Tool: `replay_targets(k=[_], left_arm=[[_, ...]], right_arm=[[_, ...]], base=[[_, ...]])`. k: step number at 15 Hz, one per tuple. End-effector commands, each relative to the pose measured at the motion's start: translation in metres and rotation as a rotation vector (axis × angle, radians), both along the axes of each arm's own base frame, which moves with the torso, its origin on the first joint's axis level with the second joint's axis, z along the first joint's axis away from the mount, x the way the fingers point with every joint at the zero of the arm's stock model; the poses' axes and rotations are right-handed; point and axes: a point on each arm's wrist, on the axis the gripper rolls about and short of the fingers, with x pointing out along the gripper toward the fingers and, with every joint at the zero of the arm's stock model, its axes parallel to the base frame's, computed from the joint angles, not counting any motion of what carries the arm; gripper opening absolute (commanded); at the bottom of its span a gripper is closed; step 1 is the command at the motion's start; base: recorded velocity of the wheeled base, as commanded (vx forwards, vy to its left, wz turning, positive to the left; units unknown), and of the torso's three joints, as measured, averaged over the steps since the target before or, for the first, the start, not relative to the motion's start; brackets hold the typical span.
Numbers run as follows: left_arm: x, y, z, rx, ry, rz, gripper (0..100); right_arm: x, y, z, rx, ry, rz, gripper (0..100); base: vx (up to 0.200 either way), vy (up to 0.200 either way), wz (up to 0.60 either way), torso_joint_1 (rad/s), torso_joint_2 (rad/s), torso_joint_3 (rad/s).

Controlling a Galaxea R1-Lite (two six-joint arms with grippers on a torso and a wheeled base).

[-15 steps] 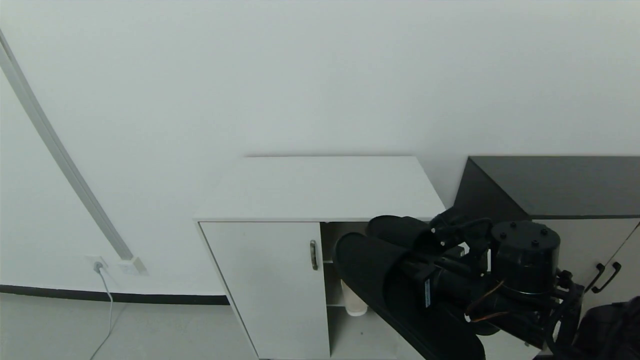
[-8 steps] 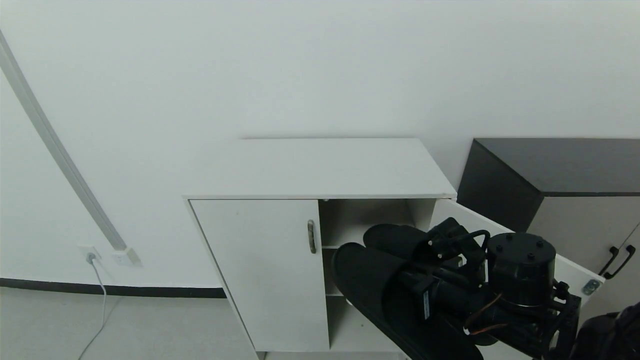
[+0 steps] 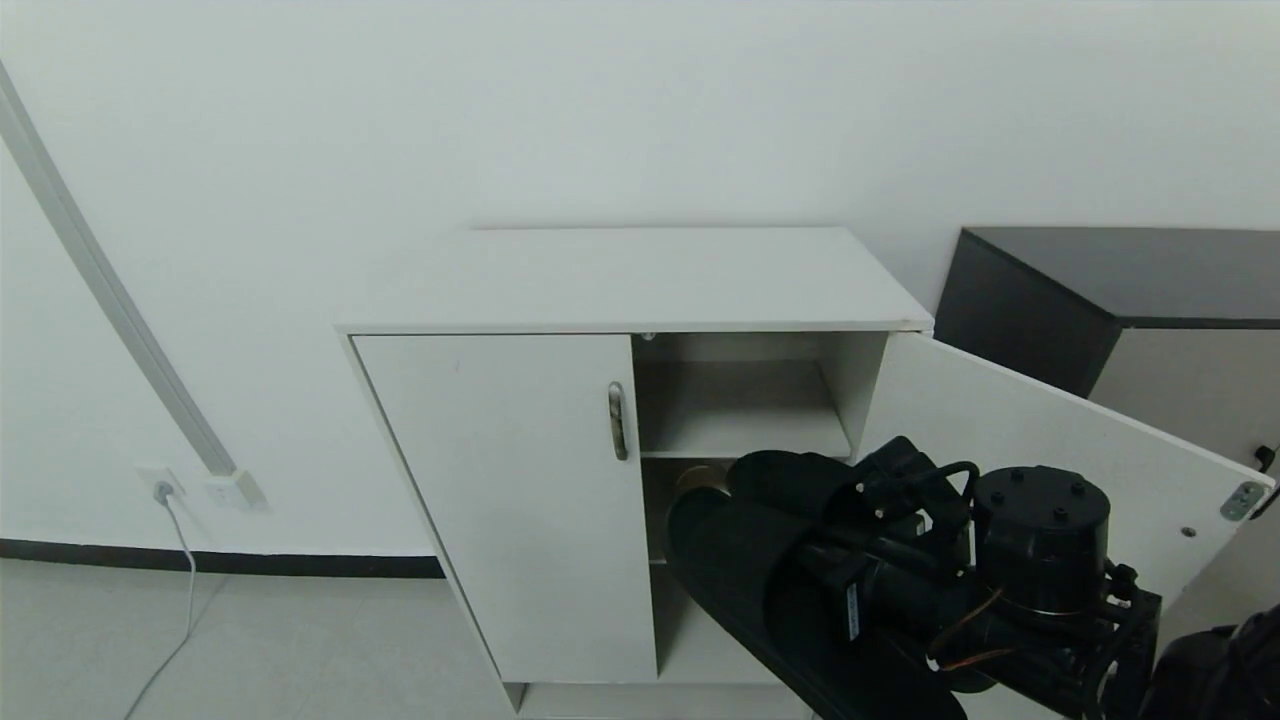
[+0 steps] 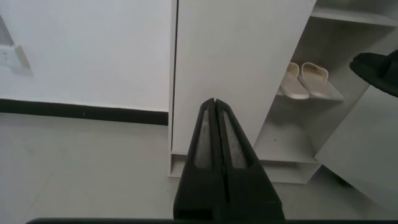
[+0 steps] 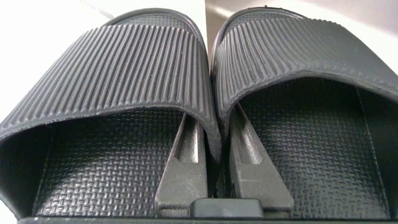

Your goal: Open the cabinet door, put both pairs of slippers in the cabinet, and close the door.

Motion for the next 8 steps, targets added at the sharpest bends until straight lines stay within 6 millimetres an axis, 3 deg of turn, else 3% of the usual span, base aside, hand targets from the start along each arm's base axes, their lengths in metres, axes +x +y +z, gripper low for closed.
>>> replay_targets(k=[1, 8], left_arm=[[0.0000, 0.0000, 0.0002, -0.001, 0.000, 0.001, 0], [0.0000, 0.0000, -0.0002, -0.002, 0.000, 0.002, 0]], right_arm=[[0.0000, 0.0001, -0.0014, -0.005, 0.003, 0.001, 0], [-0.0017, -0.0001, -0.0054, -0.036, -0.011, 0.012, 0]], base=[[0.000, 0.000, 0.00, -0.159, 0.50, 0.315], [0.000, 0.000, 0.00, -0.138, 0.47, 0.332]])
